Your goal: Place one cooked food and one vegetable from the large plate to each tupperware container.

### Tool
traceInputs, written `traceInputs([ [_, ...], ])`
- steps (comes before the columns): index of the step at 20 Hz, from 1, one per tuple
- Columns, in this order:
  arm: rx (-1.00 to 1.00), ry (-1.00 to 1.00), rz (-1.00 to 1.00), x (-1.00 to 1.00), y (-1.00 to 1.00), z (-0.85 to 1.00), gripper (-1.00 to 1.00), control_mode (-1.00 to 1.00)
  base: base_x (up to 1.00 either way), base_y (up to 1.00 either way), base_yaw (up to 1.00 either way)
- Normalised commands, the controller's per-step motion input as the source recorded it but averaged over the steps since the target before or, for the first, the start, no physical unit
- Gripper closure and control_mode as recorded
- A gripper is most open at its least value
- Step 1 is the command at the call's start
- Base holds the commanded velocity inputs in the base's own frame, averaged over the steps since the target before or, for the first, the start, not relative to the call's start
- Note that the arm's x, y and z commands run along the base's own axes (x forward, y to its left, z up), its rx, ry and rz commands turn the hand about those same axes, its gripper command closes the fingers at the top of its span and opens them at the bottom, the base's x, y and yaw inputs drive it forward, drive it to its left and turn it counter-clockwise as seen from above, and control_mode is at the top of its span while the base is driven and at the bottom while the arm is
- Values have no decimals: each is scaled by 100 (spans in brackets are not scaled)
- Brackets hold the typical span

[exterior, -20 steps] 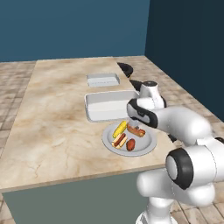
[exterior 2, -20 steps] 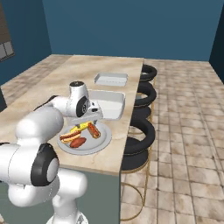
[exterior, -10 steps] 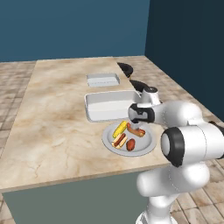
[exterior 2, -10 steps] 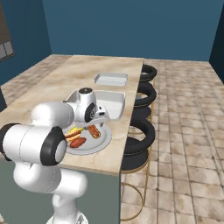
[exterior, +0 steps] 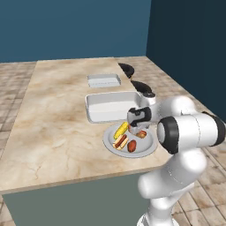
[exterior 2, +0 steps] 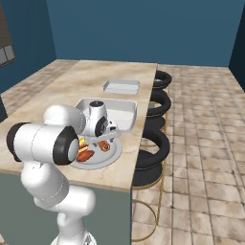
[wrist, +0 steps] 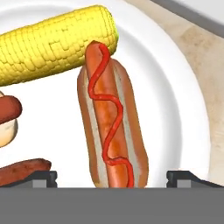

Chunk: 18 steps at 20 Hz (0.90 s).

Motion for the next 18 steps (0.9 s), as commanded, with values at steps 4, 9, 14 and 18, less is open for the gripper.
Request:
traceInputs([
  [4,0,1,10,4,0,-20,-100,-100,0,0,0],
  [9,0,1,6,1,0,-15,-100,-100,0,0,0],
  [14,1,6,1,10,0,-24,-100,-100,0,0,0],
  [18,2,1,0,11,-2,-11,-100,-100,0,0,0],
])
